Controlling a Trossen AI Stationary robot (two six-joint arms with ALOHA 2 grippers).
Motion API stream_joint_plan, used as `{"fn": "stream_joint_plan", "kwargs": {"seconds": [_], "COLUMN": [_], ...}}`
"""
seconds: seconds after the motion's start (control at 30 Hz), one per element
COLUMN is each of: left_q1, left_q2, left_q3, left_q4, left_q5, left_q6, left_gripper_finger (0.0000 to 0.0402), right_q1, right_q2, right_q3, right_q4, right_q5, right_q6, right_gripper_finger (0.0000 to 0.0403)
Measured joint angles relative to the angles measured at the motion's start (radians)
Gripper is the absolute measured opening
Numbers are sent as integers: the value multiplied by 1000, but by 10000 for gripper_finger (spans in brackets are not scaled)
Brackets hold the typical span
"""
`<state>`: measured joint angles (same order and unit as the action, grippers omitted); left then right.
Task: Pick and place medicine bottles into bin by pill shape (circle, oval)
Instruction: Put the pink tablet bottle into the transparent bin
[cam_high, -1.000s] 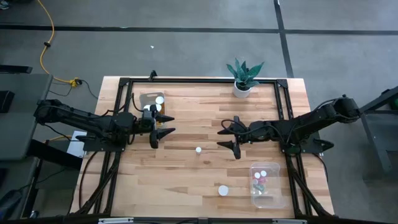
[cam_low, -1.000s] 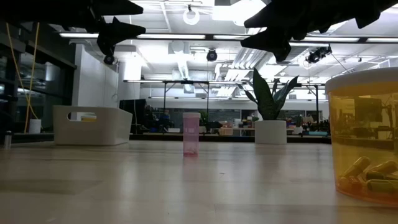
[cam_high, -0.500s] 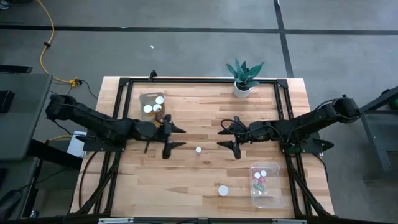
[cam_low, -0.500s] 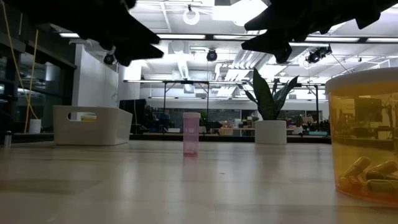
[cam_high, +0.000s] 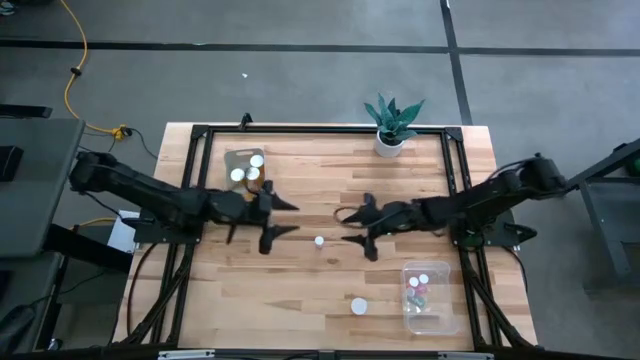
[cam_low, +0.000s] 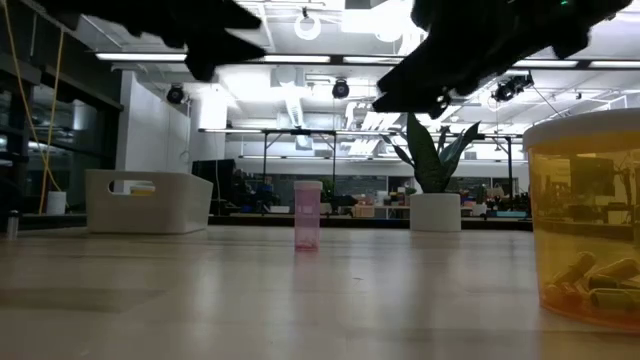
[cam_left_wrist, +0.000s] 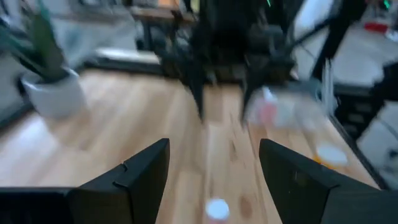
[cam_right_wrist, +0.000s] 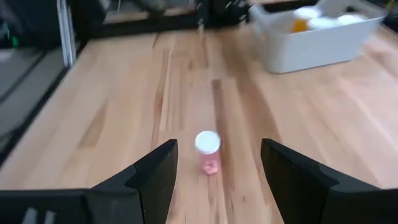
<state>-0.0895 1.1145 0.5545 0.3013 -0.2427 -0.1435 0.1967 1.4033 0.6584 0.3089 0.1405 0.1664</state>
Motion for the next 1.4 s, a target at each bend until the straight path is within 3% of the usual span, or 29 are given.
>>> {"fn": "stream_joint_plan", "kwargs": {"seconds": [0.23, 0.5, 0.8, 1.1, 1.4], "left_q1": [0, -6, -12, -10, -9], "left_q2": [-188, -227, -227, -227, -227], "left_q3": [-1, -2, -2, -2, -2], "left_q4": [-70, -104, -113, -130, -149], "left_q5": [-85, -109, -107, -106, -106], "left_q6": [13, -47, -38, -36, -36], "left_gripper_finger": [238, 238, 238, 238, 238], "right_q1": [-14, -34, -37, -40, -40], "right_q2": [259, 444, 463, 463, 463], "right_q3": [155, 270, 283, 283, 283], "right_q4": [2, 2, -6, -20, -13], "right_q5": [-12, -26, -62, -44, -64], "right_q6": [-114, -115, -102, -96, -96], "right_gripper_finger": [224, 224, 221, 151, 139]}}
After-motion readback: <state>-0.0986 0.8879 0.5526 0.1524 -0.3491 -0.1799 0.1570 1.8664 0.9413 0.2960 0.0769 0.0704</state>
